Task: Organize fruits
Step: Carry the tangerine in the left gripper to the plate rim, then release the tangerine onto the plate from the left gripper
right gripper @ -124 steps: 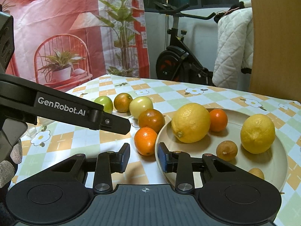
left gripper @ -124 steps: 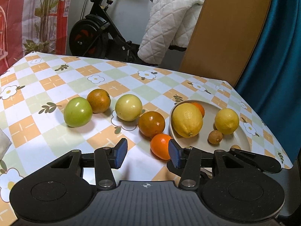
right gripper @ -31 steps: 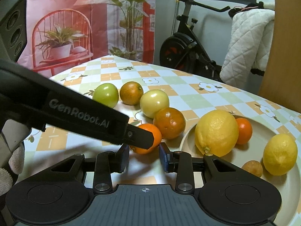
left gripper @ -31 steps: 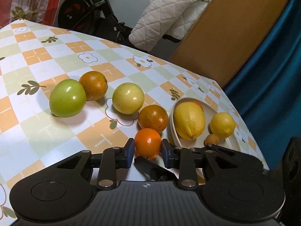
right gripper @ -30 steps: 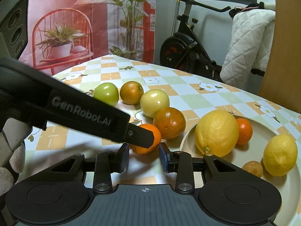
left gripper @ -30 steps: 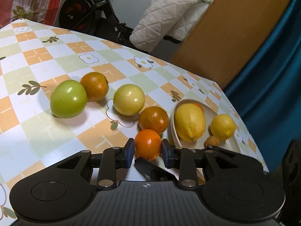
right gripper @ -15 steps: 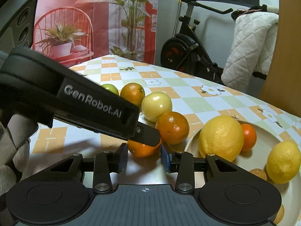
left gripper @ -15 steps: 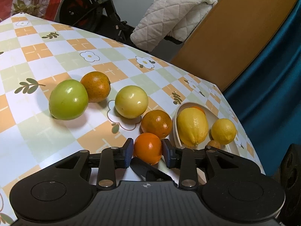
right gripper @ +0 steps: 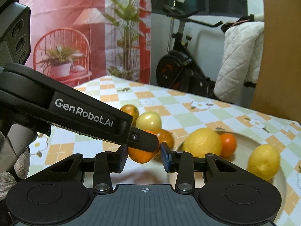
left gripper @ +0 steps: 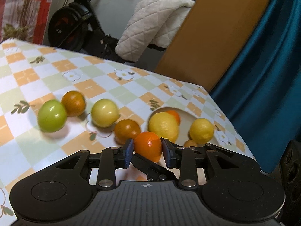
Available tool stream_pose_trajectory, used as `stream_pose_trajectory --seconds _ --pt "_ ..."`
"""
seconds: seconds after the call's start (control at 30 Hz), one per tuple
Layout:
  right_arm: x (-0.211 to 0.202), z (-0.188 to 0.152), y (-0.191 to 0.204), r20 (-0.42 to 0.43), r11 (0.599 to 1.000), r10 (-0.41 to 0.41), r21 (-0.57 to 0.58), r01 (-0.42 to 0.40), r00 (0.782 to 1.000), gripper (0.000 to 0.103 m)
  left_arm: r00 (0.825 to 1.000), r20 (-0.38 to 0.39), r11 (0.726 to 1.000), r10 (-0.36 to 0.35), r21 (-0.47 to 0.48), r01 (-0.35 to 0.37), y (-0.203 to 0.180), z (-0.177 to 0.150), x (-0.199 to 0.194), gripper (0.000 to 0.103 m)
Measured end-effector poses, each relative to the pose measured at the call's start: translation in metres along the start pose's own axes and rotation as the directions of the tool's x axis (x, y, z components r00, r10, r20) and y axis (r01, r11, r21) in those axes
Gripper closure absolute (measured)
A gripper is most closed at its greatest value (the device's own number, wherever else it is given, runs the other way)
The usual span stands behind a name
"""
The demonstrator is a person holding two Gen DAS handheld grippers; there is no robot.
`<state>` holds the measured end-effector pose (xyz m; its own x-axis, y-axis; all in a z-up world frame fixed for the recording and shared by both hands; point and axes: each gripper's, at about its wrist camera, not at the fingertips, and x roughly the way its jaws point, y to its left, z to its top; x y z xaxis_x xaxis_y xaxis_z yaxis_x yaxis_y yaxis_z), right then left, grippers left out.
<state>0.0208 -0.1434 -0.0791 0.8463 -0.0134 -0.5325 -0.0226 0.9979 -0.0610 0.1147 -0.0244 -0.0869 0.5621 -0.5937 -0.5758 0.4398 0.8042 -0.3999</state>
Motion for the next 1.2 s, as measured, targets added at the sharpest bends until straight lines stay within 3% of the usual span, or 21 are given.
stream_pose_trajectory --seconds 0.37,0.83,1.2 --pt "-0.018 -0.008 -0.039 0.020 0.995 -0.049 0.085 0.047 0.999 0.069 0.998 -0.055 0.996 0.005 0.092 0.000 -0.045 0.006 0.026 0.068" --pt "-0.004 -0.027 -0.062 -0.046 0.981 -0.037 0.190 0.045 0.998 0.069 0.987 -0.145 0.989 0.067 0.141 -0.047 -0.053 -0.003 0.064 0.067" --pt "-0.001 -0.028 -0.061 -0.068 0.980 -0.044 0.189 0.056 0.997 0.068 0.988 -0.140 0.988 0.070 0.148 -0.049 -0.051 -0.001 0.059 0.067"
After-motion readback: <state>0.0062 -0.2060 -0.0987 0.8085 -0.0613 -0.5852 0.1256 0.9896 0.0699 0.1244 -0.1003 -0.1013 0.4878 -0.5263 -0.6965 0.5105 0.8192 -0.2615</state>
